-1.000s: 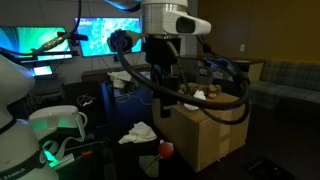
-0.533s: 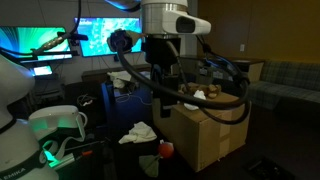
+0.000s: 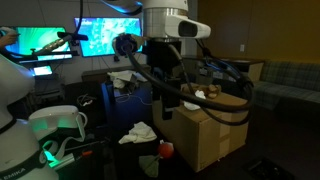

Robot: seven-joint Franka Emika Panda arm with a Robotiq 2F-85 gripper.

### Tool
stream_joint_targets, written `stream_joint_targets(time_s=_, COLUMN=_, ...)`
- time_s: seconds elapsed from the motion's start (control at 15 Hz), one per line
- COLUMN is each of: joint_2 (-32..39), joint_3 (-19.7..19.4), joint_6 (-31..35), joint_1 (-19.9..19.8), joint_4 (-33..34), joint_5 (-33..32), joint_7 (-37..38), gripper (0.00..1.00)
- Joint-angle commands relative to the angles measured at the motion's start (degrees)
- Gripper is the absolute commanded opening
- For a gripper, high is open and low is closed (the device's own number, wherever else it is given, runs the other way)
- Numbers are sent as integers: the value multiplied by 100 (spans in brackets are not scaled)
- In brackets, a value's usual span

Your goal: Swap the things on the box with the things on the table

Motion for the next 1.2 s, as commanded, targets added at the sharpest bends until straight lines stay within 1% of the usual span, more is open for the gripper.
stream_joint_targets(time_s=0.0, joint_2=-16, joint_3=17, joint_6=313, joint_1=-14, joint_4=-45, joint_5=-176, joint_7=-326, gripper=100)
stream_joint_targets(time_s=0.27, joint_2=-15, joint_3=-29, joint_6=484, joint_1=-10, joint_4=-64, joint_5=-140, joint_7=-572, gripper=100)
stream_joint_targets(time_s=0.73, joint_2=-42, joint_3=-150, joint_6=1795, joint_1=107, joint_4=-304, joint_5=490, joint_7=-853, gripper=100)
stream_joint_targets(time_s=0.8, joint_2=657, joint_3=211, joint_6=2319, joint_1=478, joint_4=47, joint_5=805, joint_7=-427, gripper=100)
stream_joint_targets(time_s=0.87, joint_2=744, joint_3=284, joint_6=2571, joint_1=537, joint_4=50, joint_5=892, joint_7=-424, gripper=100)
stream_joint_targets(time_s=1.0, joint_2=1133, joint_3=509, joint_6=2998, joint_1=795, joint_4=232, joint_5=1038, joint_7=-317, gripper=100)
stream_joint_targets(time_s=1.07, joint_2=1437, joint_3=670, joint_6=3161, joint_1=903, joint_4=412, joint_5=1068, joint_7=-164, gripper=100)
stream_joint_targets(time_s=1.13, joint_2=1725, joint_3=831, joint_6=3158, joint_1=1000, joint_4=662, joint_5=1079, joint_7=-4, gripper=100)
